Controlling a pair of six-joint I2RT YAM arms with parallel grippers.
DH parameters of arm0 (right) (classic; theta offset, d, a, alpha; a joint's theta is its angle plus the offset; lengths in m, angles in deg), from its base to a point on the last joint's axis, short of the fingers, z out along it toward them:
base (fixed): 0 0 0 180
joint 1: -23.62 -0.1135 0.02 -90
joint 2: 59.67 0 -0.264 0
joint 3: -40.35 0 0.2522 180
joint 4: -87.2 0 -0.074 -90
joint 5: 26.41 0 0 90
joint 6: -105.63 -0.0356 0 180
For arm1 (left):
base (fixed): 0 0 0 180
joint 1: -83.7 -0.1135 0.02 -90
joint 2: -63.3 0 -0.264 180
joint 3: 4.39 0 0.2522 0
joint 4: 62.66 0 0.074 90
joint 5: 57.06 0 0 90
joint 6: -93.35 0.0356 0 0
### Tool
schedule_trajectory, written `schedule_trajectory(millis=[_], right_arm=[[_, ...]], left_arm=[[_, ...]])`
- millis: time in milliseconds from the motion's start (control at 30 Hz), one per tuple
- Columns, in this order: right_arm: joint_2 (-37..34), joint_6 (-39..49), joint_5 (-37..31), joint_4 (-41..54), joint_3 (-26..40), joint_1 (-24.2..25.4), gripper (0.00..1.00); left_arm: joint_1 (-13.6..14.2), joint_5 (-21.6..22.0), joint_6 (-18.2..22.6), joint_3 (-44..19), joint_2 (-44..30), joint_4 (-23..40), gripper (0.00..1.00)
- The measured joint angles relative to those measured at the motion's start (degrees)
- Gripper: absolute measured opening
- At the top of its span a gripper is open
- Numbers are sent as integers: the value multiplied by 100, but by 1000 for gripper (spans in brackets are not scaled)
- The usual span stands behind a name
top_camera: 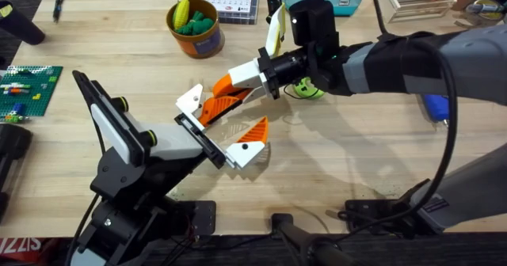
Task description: Pick up the gripper from the table and insert it into the empty holder that is missing its gripper. Then pick up a screw, insert it into the mounting hole, and use the screwdriver to tighten it. Finally, clean up the table by picking up the vegetable and placing it into the bucket.
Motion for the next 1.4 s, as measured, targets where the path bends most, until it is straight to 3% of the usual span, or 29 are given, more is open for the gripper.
schedule_trajectory(millis=[233, 633, 733, 833, 1067, 1233, 1400], right_arm=[[0, -31, -83, 231, -4, 88, 21], [1, 62, -566, 302, -7, 1074, 21], [49, 327, -807, 764, 2, 1269, 21], [322, 849, -1169, 1987, 79, 1440, 20], [1212, 2911, -2901, 5562, 1393, 1550, 21], [1773, 4018, -4536, 6592, 2140, 1544, 21], [2021, 4708, -6191, 7512, 2254, 1545, 21]], left_arm=[[2, 7, -4, -9, -22, -39, 988], [2, 5, -4, -9, -22, -39, 988], [2, 5, -4, -9, -23, -39, 988], [2, 7, -4, -9, -22, -41, 988], [2, 37, -4, -9, -22, -41, 988], [2, 55, -4, -9, -22, -39, 987], [2, 63, -4, -9, -23, -39, 986]])
